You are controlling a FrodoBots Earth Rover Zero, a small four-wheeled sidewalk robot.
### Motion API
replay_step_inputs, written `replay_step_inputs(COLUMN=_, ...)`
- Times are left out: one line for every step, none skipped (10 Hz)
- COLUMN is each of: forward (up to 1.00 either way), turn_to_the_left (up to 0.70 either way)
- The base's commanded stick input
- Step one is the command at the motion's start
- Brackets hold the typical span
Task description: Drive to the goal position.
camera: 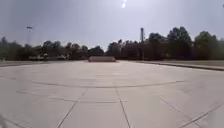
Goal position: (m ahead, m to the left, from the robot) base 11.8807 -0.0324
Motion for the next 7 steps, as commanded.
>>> replay_step_inputs(forward=1.0, turn_to_the_left=0.0)
replay_step_inputs(forward=1.0, turn_to_the_left=0.0)
replay_step_inputs(forward=1.0, turn_to_the_left=0.0)
replay_step_inputs(forward=1.0, turn_to_the_left=0.0)
replay_step_inputs(forward=1.0, turn_to_the_left=0.0)
replay_step_inputs(forward=1.0, turn_to_the_left=0.0)
replay_step_inputs(forward=1.0, turn_to_the_left=0.0)
